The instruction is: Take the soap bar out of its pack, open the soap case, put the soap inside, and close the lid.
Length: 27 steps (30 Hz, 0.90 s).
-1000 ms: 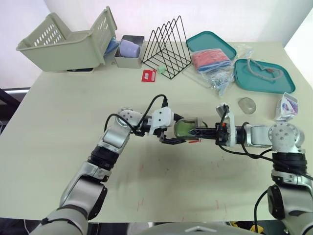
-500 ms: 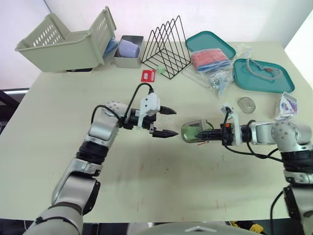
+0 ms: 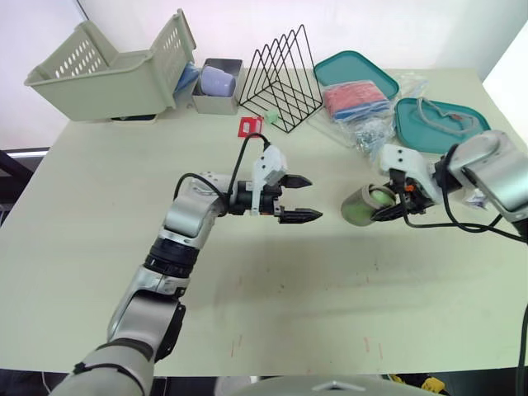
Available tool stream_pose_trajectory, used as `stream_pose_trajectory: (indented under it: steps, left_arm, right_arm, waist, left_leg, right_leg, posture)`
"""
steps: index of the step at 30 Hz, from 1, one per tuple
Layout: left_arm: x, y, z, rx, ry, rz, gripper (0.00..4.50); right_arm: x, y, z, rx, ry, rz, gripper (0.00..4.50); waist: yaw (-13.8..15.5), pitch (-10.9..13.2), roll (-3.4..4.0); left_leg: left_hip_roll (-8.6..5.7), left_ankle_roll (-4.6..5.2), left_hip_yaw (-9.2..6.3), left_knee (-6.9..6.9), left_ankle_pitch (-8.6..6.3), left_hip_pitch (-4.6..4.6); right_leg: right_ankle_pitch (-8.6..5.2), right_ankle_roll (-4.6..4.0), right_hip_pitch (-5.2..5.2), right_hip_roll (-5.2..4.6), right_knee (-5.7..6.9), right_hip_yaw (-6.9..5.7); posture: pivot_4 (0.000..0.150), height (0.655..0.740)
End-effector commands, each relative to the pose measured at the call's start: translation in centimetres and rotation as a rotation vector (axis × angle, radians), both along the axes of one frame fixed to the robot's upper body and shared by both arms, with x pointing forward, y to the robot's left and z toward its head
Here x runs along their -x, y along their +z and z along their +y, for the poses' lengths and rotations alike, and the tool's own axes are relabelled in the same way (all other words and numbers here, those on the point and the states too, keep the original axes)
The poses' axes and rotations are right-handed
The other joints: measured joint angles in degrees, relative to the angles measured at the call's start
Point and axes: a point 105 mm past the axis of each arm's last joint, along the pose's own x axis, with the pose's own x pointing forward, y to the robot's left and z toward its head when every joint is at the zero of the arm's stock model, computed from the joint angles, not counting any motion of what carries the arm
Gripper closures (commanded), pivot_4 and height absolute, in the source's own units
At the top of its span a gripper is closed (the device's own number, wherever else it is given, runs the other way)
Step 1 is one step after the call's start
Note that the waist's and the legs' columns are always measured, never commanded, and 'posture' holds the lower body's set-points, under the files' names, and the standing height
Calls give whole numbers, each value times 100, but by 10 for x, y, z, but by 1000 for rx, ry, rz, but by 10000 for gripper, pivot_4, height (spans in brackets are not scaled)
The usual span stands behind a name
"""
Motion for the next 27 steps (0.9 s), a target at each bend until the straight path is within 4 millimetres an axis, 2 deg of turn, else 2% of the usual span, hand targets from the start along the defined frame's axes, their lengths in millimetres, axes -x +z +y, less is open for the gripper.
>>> stream_pose_trajectory:
  steps: [1,5,10,17,27]
  left_arm:
    - [6,11,-13,4,-30,-56,0]
    - [12,3,-32,-6,-40,-71,0]
    - [12,-6,-44,-6,-19,-64,0]
    - [3,-11,-53,-9,17,-88,0]
    - [4,-8,-56,3,-11,-110,0]
  right_arm:
    - [4,16,6,85,90,-80,24600]
    - [0,16,26,150,145,-169,24600]
    - [-1,3,28,190,147,-170,24600]
    - [1,-2,36,183,167,-169,24600]
    - [-2,-1,37,177,169,-177,24600]
  waist:
    - [3,0,0]
    - [1,0,0]
    - [37,0,0]
    - [21,-2,-1]
    - [-9,-2,0]
  left_leg:
    - [0,-1,1,1,0,0]
    - [-1,-15,0,2,8,2]
    - [-1,-25,-3,2,15,2]
    - [-4,-37,-4,8,22,12]
    - [-4,-38,-5,7,22,14]
  right_leg:
    - [0,0,0,-1,2,0]
    - [0,0,0,-2,6,0]
    - [0,-1,0,-2,11,-2]
    - [1,-2,1,-3,39,-1]
    - [0,-2,1,-1,43,-1]
  posture:
    - [1500,7400]
    - [1500,7400]
    - [1500,7400]
    - [1500,7400]
    - [1500,7400]
